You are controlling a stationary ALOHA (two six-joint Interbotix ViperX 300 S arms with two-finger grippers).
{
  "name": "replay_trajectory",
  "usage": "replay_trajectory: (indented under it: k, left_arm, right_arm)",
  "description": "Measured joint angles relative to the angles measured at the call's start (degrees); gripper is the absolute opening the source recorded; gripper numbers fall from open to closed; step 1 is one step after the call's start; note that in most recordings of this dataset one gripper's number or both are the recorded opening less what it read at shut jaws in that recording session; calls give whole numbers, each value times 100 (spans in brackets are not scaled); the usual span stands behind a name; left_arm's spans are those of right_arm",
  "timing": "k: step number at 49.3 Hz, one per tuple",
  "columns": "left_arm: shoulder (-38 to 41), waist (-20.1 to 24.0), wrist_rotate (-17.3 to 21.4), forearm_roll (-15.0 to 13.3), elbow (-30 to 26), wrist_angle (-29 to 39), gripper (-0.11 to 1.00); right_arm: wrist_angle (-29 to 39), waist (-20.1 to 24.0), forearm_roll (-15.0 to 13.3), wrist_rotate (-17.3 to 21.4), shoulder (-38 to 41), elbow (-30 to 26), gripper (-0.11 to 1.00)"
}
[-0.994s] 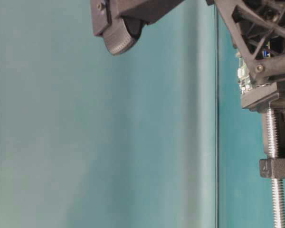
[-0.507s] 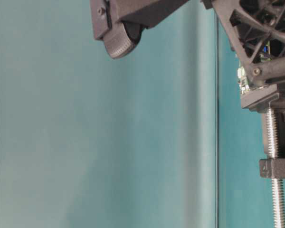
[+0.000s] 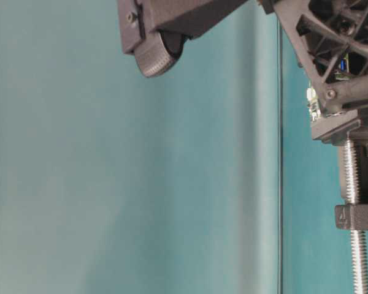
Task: Insert the USB into the fixed PCB.
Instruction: 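Push the USB plug forward into the PCB's USB port with the right gripper, then open the right gripper and withdraw it to the right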
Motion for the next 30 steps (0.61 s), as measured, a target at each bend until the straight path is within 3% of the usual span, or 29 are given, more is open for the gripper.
replay_trajectory:
  k: [24, 30]
  left_arm:
    - [0, 0, 0, 0, 0, 0, 72]
    - [0, 0, 0, 0, 0, 0, 72]
  right_arm:
    - [158, -9, -26, 9, -18, 9, 21]
    - [158, -44, -44, -18, -18, 18, 37]
